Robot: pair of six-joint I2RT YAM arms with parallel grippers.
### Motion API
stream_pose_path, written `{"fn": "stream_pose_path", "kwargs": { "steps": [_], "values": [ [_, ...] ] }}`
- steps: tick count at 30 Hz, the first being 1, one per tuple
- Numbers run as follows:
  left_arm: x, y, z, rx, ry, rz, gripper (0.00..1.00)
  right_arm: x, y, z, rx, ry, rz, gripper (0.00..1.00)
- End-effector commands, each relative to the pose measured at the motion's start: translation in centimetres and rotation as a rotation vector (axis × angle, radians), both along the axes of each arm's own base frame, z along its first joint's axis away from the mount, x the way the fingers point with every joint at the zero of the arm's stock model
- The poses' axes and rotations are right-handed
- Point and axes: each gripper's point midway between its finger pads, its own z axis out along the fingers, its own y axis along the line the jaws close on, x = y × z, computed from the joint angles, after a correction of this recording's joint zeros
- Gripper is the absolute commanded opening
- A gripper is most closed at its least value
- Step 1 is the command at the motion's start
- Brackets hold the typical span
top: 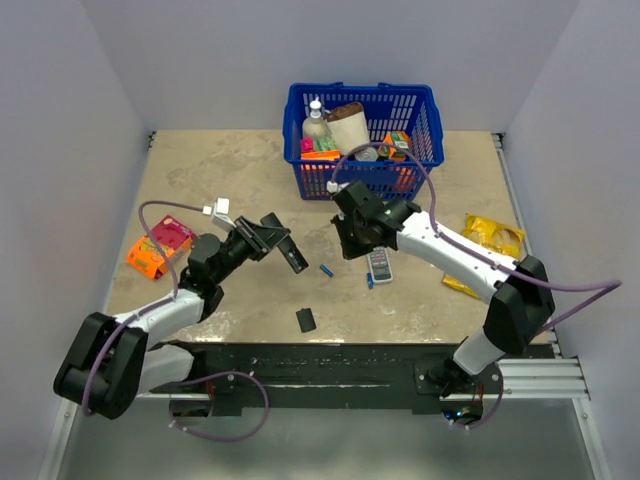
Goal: Load the batteries into the remote control
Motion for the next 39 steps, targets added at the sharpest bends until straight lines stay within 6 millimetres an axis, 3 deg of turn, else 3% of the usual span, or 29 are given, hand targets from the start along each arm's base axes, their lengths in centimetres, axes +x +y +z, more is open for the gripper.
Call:
{"fn": "stream_pose_path", "kwargs": {
  "steps": [1, 8, 16, 23, 39],
  "values": [
    [-0.2, -0.6, 1.6, -0.123, -0.042, -0.022, 0.00, -1.6, 1.5, 4.0, 0.038, 0.026, 0.181, 0.01],
    [0.0, -1.6, 2.1, -0.154, -0.062, -0.047, 0.00, -3.2, 4.8, 7.3, 0.070, 0.043, 0.324, 0.02],
    [0.3, -2.0, 2.4, -0.162, -0.087, -0.059, 0.00, -4.5, 6.6, 6.7, 0.058, 0.117, 0.409, 0.02],
    [0.0, -2.5, 2.9, -0.180, -0.104, -0.083, 0.00, -4.5, 7.6, 6.6, 0.066, 0.131, 0.413, 0.02],
    [-0.4, -3.0, 3.9, -0.208, -0.142, -0.122, 0.00, -5.0, 7.5, 5.4, 0.025, 0.195, 0.403, 0.02]
  ]
}}
